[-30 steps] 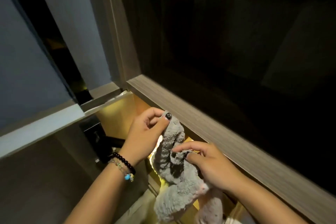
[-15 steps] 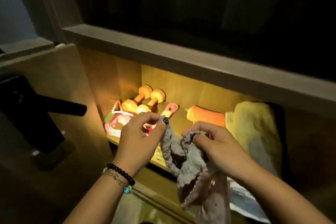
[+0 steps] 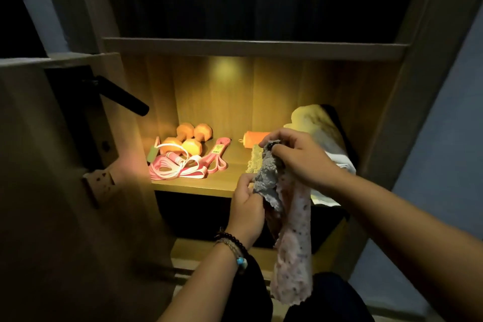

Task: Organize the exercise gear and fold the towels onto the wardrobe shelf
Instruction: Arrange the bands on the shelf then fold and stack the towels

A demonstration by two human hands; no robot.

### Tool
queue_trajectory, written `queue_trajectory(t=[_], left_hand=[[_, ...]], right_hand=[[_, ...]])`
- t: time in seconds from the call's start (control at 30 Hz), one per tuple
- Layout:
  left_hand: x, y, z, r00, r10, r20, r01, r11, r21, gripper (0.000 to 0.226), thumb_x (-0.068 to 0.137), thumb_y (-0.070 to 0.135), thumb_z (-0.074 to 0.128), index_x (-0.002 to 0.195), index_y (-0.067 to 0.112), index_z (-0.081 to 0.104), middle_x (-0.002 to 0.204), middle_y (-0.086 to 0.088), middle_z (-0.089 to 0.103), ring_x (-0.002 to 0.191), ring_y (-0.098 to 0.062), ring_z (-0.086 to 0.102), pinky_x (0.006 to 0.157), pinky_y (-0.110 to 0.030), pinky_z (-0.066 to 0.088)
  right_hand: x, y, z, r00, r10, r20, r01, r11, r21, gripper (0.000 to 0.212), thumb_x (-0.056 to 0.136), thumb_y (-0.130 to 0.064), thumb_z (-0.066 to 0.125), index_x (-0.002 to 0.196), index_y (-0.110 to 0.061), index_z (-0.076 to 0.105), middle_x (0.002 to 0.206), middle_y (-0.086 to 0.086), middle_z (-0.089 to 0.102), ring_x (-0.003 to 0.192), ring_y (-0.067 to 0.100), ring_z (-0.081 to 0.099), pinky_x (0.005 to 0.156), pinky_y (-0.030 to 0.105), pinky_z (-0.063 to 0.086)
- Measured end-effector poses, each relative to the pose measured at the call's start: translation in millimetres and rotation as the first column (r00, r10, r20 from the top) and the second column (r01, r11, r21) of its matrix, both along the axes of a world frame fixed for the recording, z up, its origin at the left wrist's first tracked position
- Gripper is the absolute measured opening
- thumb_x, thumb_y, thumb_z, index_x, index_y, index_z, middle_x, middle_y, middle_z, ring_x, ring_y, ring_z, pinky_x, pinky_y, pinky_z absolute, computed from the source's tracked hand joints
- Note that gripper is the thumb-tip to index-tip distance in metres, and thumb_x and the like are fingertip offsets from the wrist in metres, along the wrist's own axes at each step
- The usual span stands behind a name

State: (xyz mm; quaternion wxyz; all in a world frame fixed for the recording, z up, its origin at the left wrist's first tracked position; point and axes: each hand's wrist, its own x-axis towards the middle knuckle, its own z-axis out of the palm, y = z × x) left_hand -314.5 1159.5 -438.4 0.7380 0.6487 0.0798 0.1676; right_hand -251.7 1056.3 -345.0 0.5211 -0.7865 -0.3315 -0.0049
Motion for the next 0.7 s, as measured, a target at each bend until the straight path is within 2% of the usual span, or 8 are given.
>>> queue_trajectory(t=[0.1, 0.27, 0.33, 0.4, 0.47, 0.53, 0.63, 0.7], left_hand=[[-15, -10, 7, 0.998, 0.012, 0.065, -0.009, 0.999, -0.035, 0.033, 0.078, 0.004, 0.045, 0.102, 0.02, 0.062, 0.089, -0.006, 0.07, 0.08, -0.023, 0.063, 0.072, -0.04, 0.051], [-29, -13, 2, 0.999, 0.035, 0.034, -0.028, 0.982, -0.187, 0.019, 0.095, 0.001, 0.049, 0.104, 0.011, 0.062, 0.084, -0.012, 0.072, 0.075, -0.025, 0.065, 0.068, -0.034, 0.048], [-30, -12, 3, 1.0, -0.013, 0.02, 0.018, 0.959, -0.284, 0.012, 0.096, 0.01, 0.052, 0.104, 0.005, 0.061, 0.085, -0.013, 0.073, 0.075, -0.024, 0.069, 0.068, -0.034, 0.052], [-23, -9, 4, 1.0, -0.014, -0.003, 0.012, 0.951, -0.31, 0.015, 0.097, 0.013, 0.052, 0.101, 0.002, 0.061, 0.08, -0.01, 0.071, 0.065, -0.018, 0.067, 0.058, -0.029, 0.051], [-13, -5, 4, 1.0, 0.02, -0.011, -0.022, 0.941, -0.338, 0.016, 0.099, 0.014, 0.049, 0.099, 0.003, 0.061, 0.082, -0.012, 0.069, 0.061, -0.015, 0.065, 0.055, -0.025, 0.05], [-2, -2, 8, 0.999, 0.046, -0.006, -0.044, 0.915, -0.401, 0.019, 0.101, 0.016, 0.046, 0.105, 0.003, 0.06, 0.094, -0.018, 0.07, 0.069, -0.018, 0.07, 0.06, -0.025, 0.052], [13, -1, 18, 0.998, 0.055, 0.042, -0.027, 0.863, -0.504, 0.019, 0.1, 0.018, 0.047, 0.107, 0.004, 0.058, 0.092, -0.018, 0.072, 0.075, -0.021, 0.072, 0.064, -0.025, 0.055], [25, -2, 27, 0.994, 0.062, 0.089, -0.004, 0.843, -0.537, 0.012, 0.096, 0.015, 0.052, 0.101, 0.005, 0.057, 0.09, -0.018, 0.073, 0.079, -0.021, 0.072, 0.065, -0.024, 0.056]], right_hand=[[-20, -8, 1, 1.0, 0.015, -0.002, -0.015, 1.0, -0.01, 0.03, 0.087, -0.002, 0.05, 0.083, -0.025, 0.068, 0.084, -0.002, 0.066, 0.075, 0.009, 0.056, 0.072, 0.028, 0.044], [-32, -27, -20, 0.996, -0.081, -0.028, 0.084, 0.993, 0.089, 0.029, 0.084, -0.003, 0.06, 0.107, -0.017, 0.07, 0.093, -0.006, 0.065, 0.081, 0.006, 0.057, 0.078, 0.024, 0.047], [-29, -38, -25, 0.99, -0.138, -0.039, 0.142, 0.984, 0.109, 0.035, 0.083, -0.006, 0.063, 0.114, -0.022, 0.068, 0.091, -0.007, 0.063, 0.078, 0.008, 0.055, 0.076, 0.025, 0.046], [-22, -48, -26, 0.978, -0.187, -0.089, 0.197, 0.972, 0.126, 0.038, 0.085, -0.008, 0.063, 0.118, -0.027, 0.065, 0.083, -0.002, 0.058, 0.074, 0.013, 0.052, 0.07, 0.025, 0.045], [-10, -56, -26, 0.96, -0.231, -0.161, 0.253, 0.958, 0.138, 0.037, 0.086, -0.008, 0.063, 0.116, -0.029, 0.066, 0.081, 0.008, 0.057, 0.072, 0.018, 0.051, 0.067, 0.032, 0.046], [3, -59, -26, 0.936, -0.256, -0.241, 0.298, 0.942, 0.155, 0.03, 0.085, -0.007, 0.062, 0.104, -0.028, 0.07, 0.089, 0.018, 0.064, 0.076, 0.022, 0.057, 0.075, 0.04, 0.052], [22, -60, -22, 0.909, -0.238, -0.343, 0.321, 0.923, 0.211, 0.024, 0.086, 0.0, 0.06, 0.09, -0.02, 0.073, 0.097, 0.016, 0.07, 0.087, 0.025, 0.066, 0.084, 0.037, 0.053], [37, -60, -16, 0.889, -0.198, -0.413, 0.324, 0.909, 0.261, 0.022, 0.087, 0.002, 0.06, 0.097, -0.014, 0.072, 0.101, 0.015, 0.07, 0.091, 0.027, 0.067, 0.09, 0.04, 0.053]])
